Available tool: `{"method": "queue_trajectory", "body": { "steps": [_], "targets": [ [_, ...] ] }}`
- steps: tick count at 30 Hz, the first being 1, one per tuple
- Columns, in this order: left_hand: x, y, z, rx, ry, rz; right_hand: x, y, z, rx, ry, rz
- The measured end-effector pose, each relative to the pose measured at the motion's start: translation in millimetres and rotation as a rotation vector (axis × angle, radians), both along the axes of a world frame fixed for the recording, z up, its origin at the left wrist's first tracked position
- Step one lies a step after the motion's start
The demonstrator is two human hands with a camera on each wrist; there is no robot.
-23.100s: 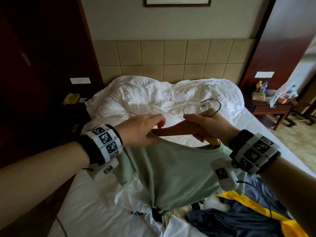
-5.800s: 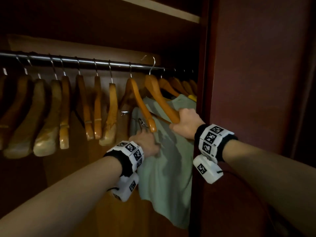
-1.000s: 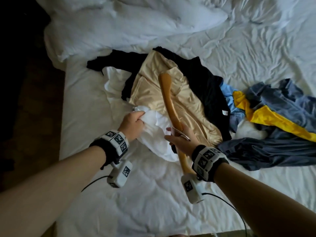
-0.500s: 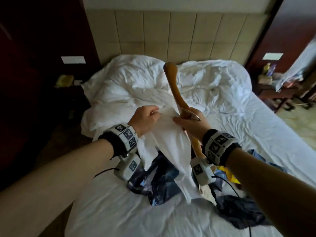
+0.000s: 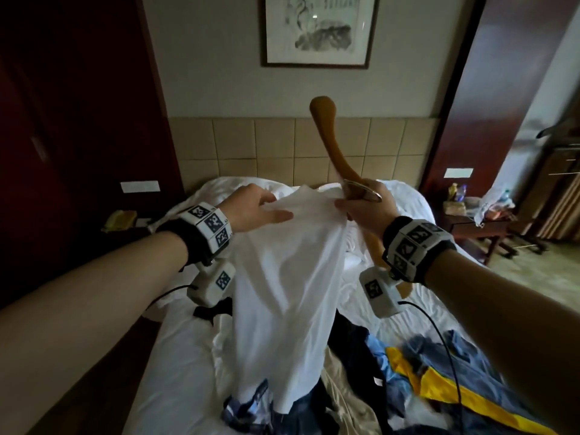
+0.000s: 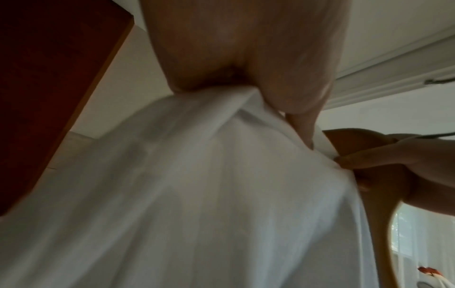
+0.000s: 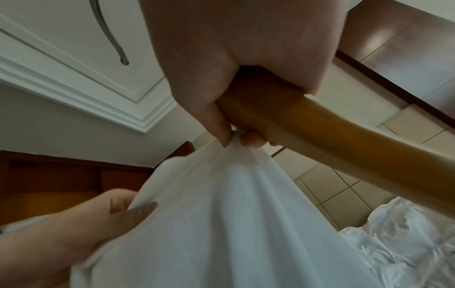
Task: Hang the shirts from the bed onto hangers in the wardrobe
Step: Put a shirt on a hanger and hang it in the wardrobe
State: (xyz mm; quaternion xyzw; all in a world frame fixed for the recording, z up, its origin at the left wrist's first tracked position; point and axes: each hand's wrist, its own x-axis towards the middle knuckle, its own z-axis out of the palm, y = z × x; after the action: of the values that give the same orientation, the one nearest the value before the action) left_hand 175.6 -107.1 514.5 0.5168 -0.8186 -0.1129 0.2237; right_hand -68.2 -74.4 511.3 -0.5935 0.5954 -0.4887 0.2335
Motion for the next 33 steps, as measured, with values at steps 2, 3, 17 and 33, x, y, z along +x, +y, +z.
{"method": "queue_trajectory", "body": {
  "steps": [2,3,17,33],
  "targets": [
    [5.0,0.4,2.6,0.003,0.045,-0.01,-3.2,-0.1,3.6,0.001,-0.029,-0.004],
    [6.6,1.0,4.8,-0.029,0.108,-0.007,-4.3,0.2,6.0,0.006,-0.032,-0.002],
    [13.9,16.1,6.6,0.199,0.436,0.157,-10.5,3.1,2.0,0.055,-0.06,-0.073],
    [0.3,38.7,-13.5,0.094,-0.289,0.105,3.4,26.6,28.3,0.097,-0.28,0.0]
  ]
}}
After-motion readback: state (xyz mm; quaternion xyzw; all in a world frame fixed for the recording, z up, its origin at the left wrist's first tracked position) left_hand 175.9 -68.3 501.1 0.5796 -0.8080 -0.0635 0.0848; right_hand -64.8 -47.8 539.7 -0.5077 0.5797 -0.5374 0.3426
